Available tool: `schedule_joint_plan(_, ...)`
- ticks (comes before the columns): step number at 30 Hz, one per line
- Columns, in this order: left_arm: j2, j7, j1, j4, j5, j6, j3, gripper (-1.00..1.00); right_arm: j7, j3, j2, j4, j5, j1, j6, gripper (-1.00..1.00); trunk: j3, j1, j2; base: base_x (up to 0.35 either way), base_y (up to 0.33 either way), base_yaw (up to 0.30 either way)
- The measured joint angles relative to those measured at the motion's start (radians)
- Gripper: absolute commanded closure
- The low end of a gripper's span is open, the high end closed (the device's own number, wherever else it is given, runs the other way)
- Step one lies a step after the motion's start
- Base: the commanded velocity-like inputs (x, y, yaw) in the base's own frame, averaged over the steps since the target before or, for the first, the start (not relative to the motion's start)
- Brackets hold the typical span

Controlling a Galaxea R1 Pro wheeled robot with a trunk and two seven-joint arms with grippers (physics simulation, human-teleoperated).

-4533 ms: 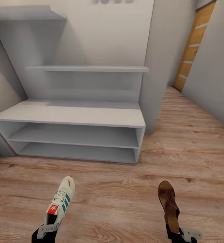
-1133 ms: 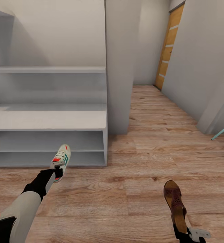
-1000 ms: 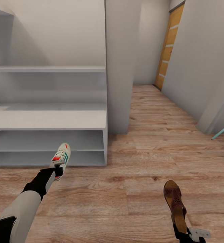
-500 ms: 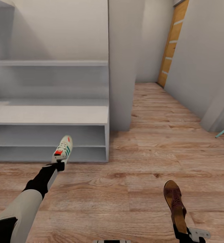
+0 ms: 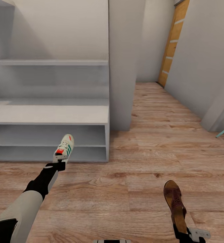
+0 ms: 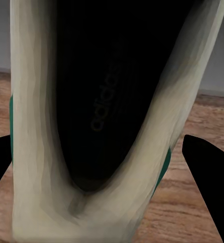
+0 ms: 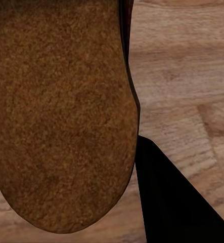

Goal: Pick up the two gym shoes and the two sandals from the corridor floor and place them onto the hallstand (shoe rack) in the corridor, making sure they are on the rack and not on the floor. Arrange them so the two gym shoes are next to each other and the two sandals are next to each other.

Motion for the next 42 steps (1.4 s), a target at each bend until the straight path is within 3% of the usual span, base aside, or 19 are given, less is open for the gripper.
schedule_joint_plan(34,0.0,0.002,-0.002,-0.001,0.007,0.012,0.004,1.0,0.0,0.002,0.0,0.0,0.001,0.0,0.0,1.0,0.0,-0.001,0.0,0.298,0.0,0.0)
schedule_joint_plan(42,0.0,0.002,-0.002,-0.001,0.006,0.009,0.006,1.0,0.0,0.002,0.0,0.0,0.0,0.0,0.0,1.0,0.0,0.0,0.0,0.075,0.0,0.0)
